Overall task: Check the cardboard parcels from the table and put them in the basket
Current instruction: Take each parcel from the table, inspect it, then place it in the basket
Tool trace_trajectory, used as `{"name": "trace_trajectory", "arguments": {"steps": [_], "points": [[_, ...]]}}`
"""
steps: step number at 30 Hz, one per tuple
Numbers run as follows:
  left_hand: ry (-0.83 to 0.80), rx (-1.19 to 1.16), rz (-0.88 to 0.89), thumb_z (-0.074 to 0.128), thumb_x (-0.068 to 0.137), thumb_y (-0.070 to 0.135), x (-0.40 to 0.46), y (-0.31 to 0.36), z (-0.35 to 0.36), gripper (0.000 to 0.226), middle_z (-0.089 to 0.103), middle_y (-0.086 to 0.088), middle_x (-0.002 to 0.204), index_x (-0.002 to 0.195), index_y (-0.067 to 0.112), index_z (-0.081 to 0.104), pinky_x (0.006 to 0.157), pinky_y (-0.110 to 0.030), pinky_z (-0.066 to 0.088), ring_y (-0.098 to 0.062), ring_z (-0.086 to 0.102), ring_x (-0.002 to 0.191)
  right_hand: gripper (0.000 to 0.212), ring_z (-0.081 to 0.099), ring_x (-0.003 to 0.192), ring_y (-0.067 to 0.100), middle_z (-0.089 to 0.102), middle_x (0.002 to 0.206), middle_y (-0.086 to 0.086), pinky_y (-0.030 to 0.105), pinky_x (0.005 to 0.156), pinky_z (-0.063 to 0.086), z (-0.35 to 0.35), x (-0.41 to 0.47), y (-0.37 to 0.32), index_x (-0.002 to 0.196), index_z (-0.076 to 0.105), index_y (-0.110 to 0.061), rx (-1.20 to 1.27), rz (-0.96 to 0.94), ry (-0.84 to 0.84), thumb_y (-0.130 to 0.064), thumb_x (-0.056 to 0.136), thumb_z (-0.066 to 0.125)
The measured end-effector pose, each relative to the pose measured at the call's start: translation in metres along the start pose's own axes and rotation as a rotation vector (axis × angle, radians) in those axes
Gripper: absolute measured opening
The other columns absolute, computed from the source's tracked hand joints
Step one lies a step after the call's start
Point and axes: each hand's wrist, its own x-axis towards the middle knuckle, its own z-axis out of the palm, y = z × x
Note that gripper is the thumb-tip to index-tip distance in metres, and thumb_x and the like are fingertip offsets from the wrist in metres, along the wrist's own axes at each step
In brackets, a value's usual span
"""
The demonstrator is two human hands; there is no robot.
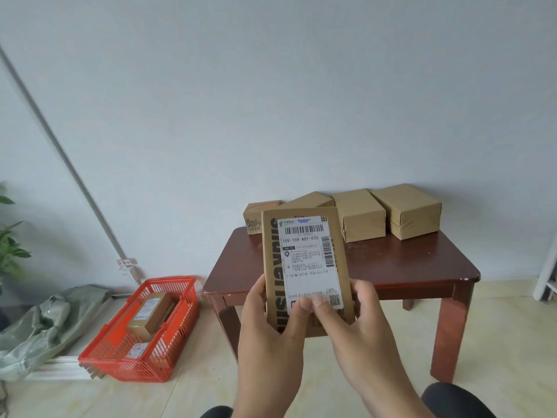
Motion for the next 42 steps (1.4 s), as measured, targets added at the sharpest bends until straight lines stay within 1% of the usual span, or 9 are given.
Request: {"name": "trace_trajectory", "arguments": {"steps": [8, 19, 25, 28, 30, 34, 37, 40, 42], "points": [[0.087, 0.021, -0.049, 0.086, 0.082, 0.039, 0.010, -0.007, 0.001, 0.045, 0.073, 0.015, 0.107, 0.115, 0.040, 0.055, 0.081, -0.030, 0.058, 0.006, 0.069, 0.089, 0.042, 0.070, 0.085, -0.009, 0.075, 0.095, -0.026, 0.008, 0.070, 0.049, 0.001, 0.002, 0.003, 0.115, 0.061, -0.031, -0.002, -0.027, -0.020, -0.044, 0.080, 0.081], [-0.012, -0.013, 0.007, 0.074, 0.075, 0.072, 0.006, -0.009, 0.003, 0.062, 0.069, 0.015, 0.128, 0.132, 0.058, 0.055, 0.098, -0.045, 0.058, -0.016, 0.067, 0.122, 0.033, 0.068, 0.091, -0.009, 0.071, 0.098, -0.032, 0.019, 0.074, 0.052, 0.001, 0.006, 0.006, 0.113, 0.060, -0.038, -0.011, 0.008, 0.026, -0.050, 0.087, 0.077], [0.013, -0.003, -0.050, 0.078, 0.084, 0.058, 0.010, -0.012, 0.004, 0.044, 0.071, 0.017, 0.116, 0.122, 0.056, 0.055, 0.086, -0.049, 0.063, -0.009, 0.071, 0.108, 0.037, 0.065, 0.107, -0.011, 0.070, 0.120, -0.028, 0.016, 0.081, 0.052, 0.000, 0.005, 0.007, 0.128, 0.062, -0.053, -0.069, -0.040, -0.024, -0.056, 0.092, 0.070], [0.035, -0.019, -0.077, 0.076, 0.092, 0.046, 0.015, -0.007, 0.003, 0.038, 0.071, 0.029, 0.103, 0.123, 0.036, 0.057, 0.081, -0.031, 0.063, 0.002, 0.072, 0.096, 0.037, 0.066, 0.108, -0.008, 0.068, 0.126, -0.022, 0.014, 0.078, 0.056, 0.002, 0.004, 0.008, 0.131, 0.062, -0.051, -0.064, -0.034, -0.050, -0.046, 0.096, 0.072], [0.028, -0.016, -0.084, 0.075, 0.092, 0.046, 0.014, -0.005, 0.004, 0.036, 0.070, 0.033, 0.101, 0.121, 0.033, 0.057, 0.076, -0.025, 0.062, 0.003, 0.072, 0.095, 0.039, 0.068, 0.104, -0.007, 0.069, 0.125, -0.020, 0.012, 0.073, 0.056, 0.002, 0.004, 0.008, 0.132, 0.061, -0.049, -0.063, -0.020, -0.044, -0.039, 0.096, 0.072], [-0.028, 0.014, -0.113, 0.076, 0.091, 0.047, 0.006, -0.008, 0.004, 0.039, 0.069, 0.032, 0.104, 0.122, 0.038, 0.054, 0.073, -0.036, 0.064, 0.003, 0.072, 0.096, 0.038, 0.067, 0.096, -0.013, 0.073, 0.110, -0.027, 0.010, 0.068, 0.053, 0.001, 0.005, 0.009, 0.128, 0.062, -0.041, -0.064, 0.004, 0.004, -0.047, 0.093, 0.075], [-0.076, 0.030, -0.089, 0.080, 0.090, 0.041, 0.001, -0.010, 0.004, 0.045, 0.068, 0.035, 0.105, 0.125, 0.041, 0.052, 0.069, -0.028, 0.062, 0.003, 0.072, 0.098, 0.034, 0.067, 0.092, -0.013, 0.073, 0.103, -0.025, 0.012, 0.065, 0.053, 0.001, 0.007, 0.011, 0.122, 0.064, -0.036, -0.079, 0.016, 0.062, -0.052, 0.093, 0.072], [-0.110, 0.045, -0.056, 0.078, 0.094, 0.033, 0.004, -0.008, 0.003, 0.036, 0.071, 0.030, 0.106, 0.112, 0.052, 0.054, 0.061, -0.025, 0.058, 0.001, 0.073, 0.094, 0.035, 0.068, 0.090, -0.012, 0.073, 0.102, -0.022, 0.009, 0.063, 0.053, 0.002, 0.004, 0.012, 0.118, 0.064, -0.034, -0.079, 0.009, 0.077, -0.055, 0.092, 0.071], [-0.083, 0.059, -0.025, 0.076, 0.095, 0.032, 0.009, -0.006, 0.002, 0.030, 0.073, 0.022, 0.107, 0.105, 0.054, 0.058, 0.070, -0.032, 0.063, -0.003, 0.073, 0.097, 0.036, 0.068, 0.090, -0.012, 0.073, 0.102, -0.022, 0.009, 0.064, 0.054, 0.004, 0.001, 0.010, 0.119, 0.062, -0.033, -0.086, -0.010, 0.056, -0.056, 0.092, 0.071]]}}
